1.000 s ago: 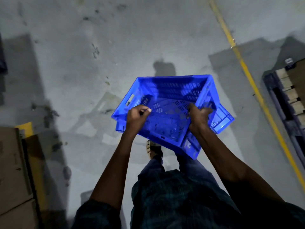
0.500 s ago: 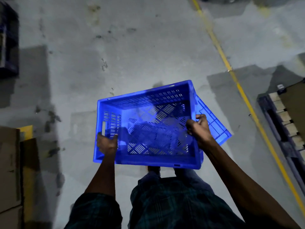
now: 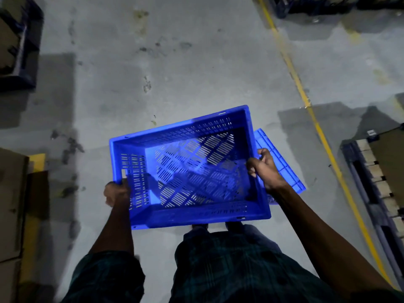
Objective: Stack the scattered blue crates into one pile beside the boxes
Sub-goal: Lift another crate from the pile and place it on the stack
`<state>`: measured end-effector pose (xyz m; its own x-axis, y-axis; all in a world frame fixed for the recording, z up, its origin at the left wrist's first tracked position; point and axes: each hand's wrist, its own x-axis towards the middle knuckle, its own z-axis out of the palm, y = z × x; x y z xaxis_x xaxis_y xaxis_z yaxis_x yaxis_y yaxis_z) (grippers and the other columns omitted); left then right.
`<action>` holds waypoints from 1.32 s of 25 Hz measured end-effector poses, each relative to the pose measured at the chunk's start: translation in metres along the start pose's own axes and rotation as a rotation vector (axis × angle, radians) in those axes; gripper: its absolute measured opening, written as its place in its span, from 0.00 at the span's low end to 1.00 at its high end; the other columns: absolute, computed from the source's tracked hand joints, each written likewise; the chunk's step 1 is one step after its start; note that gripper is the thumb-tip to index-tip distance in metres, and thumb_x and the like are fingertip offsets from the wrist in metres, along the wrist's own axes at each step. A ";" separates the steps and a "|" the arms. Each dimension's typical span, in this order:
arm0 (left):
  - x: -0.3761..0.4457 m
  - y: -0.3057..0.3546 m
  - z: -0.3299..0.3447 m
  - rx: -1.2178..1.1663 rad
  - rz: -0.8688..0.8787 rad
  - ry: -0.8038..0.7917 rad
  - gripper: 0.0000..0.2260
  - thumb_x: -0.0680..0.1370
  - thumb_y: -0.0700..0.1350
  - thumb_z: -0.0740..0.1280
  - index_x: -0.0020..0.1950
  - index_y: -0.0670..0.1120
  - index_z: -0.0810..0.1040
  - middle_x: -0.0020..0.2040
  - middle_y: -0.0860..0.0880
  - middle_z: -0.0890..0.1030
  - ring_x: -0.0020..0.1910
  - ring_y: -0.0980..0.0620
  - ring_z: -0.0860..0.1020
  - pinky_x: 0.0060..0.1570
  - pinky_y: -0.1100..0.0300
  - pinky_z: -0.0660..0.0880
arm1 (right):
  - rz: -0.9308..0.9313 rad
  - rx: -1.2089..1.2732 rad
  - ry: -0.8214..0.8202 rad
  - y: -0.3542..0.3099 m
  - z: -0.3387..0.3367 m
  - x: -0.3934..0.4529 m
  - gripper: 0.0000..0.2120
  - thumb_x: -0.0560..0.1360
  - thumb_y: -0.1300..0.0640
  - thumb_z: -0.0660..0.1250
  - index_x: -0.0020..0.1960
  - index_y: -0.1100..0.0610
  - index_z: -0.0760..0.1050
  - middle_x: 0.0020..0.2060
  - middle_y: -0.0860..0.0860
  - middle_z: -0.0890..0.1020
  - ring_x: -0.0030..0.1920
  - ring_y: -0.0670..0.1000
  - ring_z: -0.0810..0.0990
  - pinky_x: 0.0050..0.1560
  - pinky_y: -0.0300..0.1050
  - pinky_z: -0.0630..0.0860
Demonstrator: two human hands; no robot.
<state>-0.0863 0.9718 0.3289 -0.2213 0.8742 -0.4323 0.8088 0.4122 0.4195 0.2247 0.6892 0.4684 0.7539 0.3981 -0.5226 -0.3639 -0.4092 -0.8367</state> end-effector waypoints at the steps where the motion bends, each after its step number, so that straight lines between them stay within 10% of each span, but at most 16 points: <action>1: -0.004 -0.011 -0.003 -0.039 0.021 -0.031 0.22 0.77 0.55 0.68 0.55 0.35 0.80 0.55 0.30 0.80 0.57 0.31 0.78 0.60 0.40 0.75 | -0.016 -0.043 -0.001 -0.001 0.002 0.001 0.16 0.73 0.73 0.59 0.46 0.54 0.62 0.21 0.50 0.72 0.18 0.45 0.62 0.21 0.36 0.57; 7: -0.060 -0.062 -0.029 -0.126 -0.064 0.017 0.22 0.79 0.56 0.66 0.55 0.36 0.79 0.57 0.31 0.80 0.58 0.31 0.77 0.59 0.43 0.74 | -0.103 -0.307 -0.046 -0.003 -0.001 0.010 0.09 0.75 0.69 0.63 0.52 0.59 0.69 0.20 0.48 0.75 0.19 0.46 0.69 0.20 0.37 0.66; 13: -0.138 -0.116 -0.073 -0.161 -0.234 0.197 0.22 0.79 0.57 0.64 0.57 0.37 0.79 0.60 0.33 0.79 0.61 0.34 0.77 0.60 0.45 0.73 | -0.274 -0.594 -0.253 0.008 -0.001 -0.007 0.19 0.67 0.47 0.67 0.53 0.52 0.66 0.39 0.59 0.81 0.34 0.56 0.77 0.38 0.53 0.74; 21: -0.324 -0.213 -0.135 -0.338 -0.526 0.592 0.25 0.79 0.57 0.65 0.60 0.35 0.77 0.63 0.32 0.77 0.64 0.33 0.75 0.61 0.42 0.71 | -0.607 -0.832 -0.478 0.017 0.010 -0.085 0.19 0.76 0.58 0.62 0.66 0.59 0.72 0.56 0.65 0.81 0.55 0.65 0.80 0.50 0.49 0.74; 33: -0.582 -0.450 -0.194 -0.652 -0.938 1.011 0.23 0.74 0.59 0.70 0.57 0.41 0.81 0.57 0.34 0.81 0.58 0.33 0.78 0.58 0.43 0.74 | -0.862 -0.836 -0.935 0.112 0.067 -0.307 0.17 0.77 0.59 0.63 0.66 0.56 0.73 0.55 0.65 0.82 0.55 0.66 0.80 0.54 0.55 0.76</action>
<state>-0.4272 0.3272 0.5466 -0.9883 -0.0667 -0.1373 -0.1443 0.7017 0.6978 -0.0836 0.5761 0.5243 -0.1556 0.9806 -0.1196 0.6391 0.0076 -0.7691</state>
